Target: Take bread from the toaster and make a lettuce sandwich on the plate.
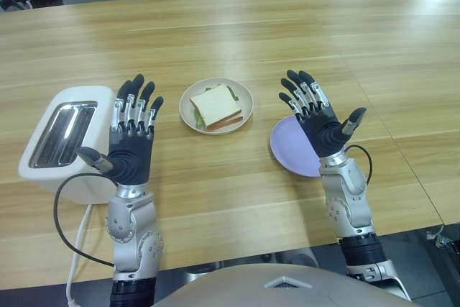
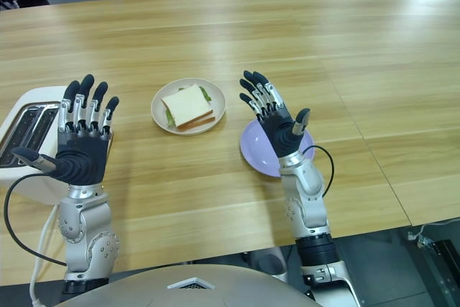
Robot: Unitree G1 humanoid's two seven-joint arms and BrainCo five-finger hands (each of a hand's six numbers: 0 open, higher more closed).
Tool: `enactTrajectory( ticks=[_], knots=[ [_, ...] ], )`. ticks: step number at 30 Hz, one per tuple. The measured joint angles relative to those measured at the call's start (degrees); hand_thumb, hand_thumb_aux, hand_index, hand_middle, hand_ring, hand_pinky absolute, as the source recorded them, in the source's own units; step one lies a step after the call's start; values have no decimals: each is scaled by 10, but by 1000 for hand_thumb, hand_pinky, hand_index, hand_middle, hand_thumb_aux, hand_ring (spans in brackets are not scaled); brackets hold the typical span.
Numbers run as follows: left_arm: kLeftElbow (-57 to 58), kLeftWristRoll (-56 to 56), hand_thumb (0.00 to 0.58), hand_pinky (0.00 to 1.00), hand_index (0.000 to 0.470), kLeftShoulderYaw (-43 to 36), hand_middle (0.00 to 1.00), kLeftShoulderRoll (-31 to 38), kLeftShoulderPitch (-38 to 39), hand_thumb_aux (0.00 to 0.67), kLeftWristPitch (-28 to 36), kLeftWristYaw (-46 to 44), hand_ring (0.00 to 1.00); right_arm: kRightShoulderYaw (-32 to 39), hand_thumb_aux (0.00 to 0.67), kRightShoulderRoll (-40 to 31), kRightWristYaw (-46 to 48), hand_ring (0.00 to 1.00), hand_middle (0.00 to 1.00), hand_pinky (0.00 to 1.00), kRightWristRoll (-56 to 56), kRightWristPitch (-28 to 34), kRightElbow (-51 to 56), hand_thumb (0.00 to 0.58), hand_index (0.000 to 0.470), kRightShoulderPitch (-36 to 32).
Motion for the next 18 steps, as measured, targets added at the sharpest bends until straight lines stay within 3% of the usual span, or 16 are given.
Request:
enactTrajectory(
  ticks=[18],
  knots=[
    [17,6,0,0,0,5,0,-20,-32,0,8,-43,0,-30,0,25,39,0,0,0,87,86,-67,0,0,33]
  ],
)
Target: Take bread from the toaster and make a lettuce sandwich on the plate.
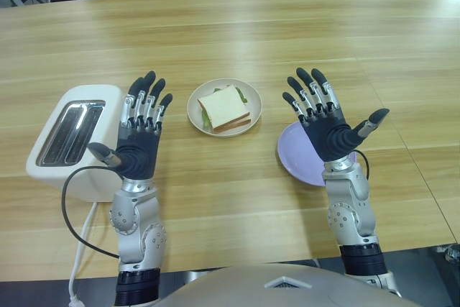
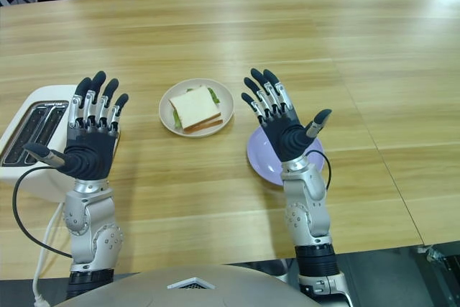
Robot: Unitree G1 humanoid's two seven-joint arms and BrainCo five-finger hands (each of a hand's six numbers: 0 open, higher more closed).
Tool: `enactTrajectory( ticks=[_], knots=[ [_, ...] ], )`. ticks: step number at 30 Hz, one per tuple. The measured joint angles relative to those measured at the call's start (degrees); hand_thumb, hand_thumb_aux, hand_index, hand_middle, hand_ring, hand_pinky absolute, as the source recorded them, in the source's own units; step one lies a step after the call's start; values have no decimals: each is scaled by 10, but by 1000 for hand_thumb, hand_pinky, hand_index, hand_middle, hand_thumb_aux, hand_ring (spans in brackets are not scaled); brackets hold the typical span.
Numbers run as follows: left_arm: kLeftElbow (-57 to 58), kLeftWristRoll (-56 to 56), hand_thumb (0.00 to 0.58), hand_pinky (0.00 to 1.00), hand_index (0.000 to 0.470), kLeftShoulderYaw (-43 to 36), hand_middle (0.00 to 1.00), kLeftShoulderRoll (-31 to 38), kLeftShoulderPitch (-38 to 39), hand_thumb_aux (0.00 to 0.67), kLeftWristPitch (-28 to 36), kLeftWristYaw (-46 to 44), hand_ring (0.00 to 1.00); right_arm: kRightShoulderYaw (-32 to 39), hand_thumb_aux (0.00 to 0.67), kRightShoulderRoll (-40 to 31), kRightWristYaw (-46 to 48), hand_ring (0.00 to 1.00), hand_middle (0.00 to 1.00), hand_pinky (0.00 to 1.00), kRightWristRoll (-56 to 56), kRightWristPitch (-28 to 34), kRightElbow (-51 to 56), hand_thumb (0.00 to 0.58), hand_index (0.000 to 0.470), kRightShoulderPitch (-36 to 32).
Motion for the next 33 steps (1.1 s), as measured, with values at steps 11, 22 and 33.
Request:
enactTrajectory(
  ticks=[11,22,33],
  knots=[
    [9,11,0,0,0,-1,0,-9,-10,0,5,-11,0,-31,0,9,9,0,0,0,22,27,-2,0,0,0],
    [10,11,0,0,0,-1,0,-13,-10,0,6,-19,0,-49,0,18,19,0,0,0,31,43,-6,0,0,0],
    [10,11,0,0,0,-5,0,-13,-10,0,7,-27,0,-64,0,23,24,0,0,0,39,54,-7,0,0,0]
  ],
)
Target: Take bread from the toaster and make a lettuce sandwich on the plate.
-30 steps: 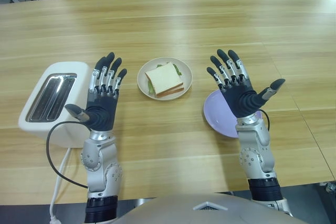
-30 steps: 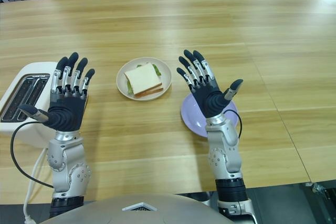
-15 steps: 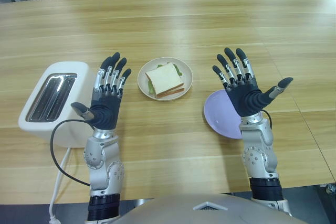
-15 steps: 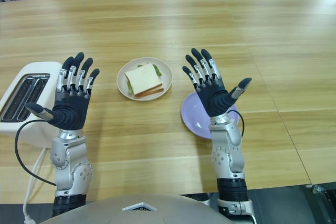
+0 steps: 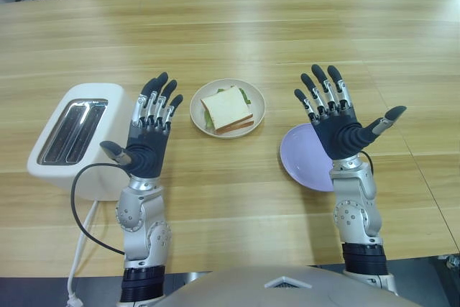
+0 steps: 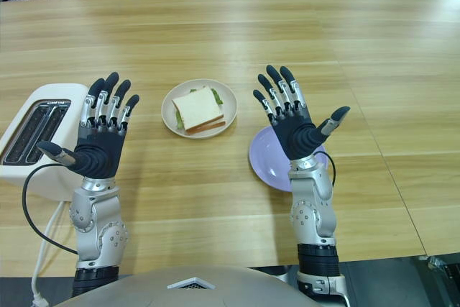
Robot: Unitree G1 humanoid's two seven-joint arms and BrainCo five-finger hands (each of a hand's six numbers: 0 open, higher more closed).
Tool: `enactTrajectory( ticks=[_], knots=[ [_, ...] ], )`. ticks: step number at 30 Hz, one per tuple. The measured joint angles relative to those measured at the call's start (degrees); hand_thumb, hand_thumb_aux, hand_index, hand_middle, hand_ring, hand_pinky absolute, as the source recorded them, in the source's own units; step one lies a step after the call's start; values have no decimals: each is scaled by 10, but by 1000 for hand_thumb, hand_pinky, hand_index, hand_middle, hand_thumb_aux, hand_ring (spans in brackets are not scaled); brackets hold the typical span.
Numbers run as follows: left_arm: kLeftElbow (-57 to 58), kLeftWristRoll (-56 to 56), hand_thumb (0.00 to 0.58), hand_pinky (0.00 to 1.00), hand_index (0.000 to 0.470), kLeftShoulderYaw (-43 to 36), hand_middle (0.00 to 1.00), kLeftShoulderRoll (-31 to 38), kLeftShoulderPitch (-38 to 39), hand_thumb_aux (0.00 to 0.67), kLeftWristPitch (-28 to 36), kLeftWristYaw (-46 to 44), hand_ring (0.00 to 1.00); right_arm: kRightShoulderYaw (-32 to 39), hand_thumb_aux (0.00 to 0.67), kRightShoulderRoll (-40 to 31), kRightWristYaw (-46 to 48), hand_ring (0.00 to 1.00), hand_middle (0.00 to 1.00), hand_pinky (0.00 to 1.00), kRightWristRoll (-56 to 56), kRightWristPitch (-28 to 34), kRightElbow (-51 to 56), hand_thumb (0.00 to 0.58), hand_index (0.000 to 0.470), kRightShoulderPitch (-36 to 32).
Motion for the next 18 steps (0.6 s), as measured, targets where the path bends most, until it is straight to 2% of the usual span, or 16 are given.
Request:
enactTrajectory(
  ticks=[18],
  knots=[
    [0,-1,0,0,0,0,0,0,0,0,0,-6,0,-12,0,5,4,0,0,0,6,7,0,0,0,0]
  ],
)
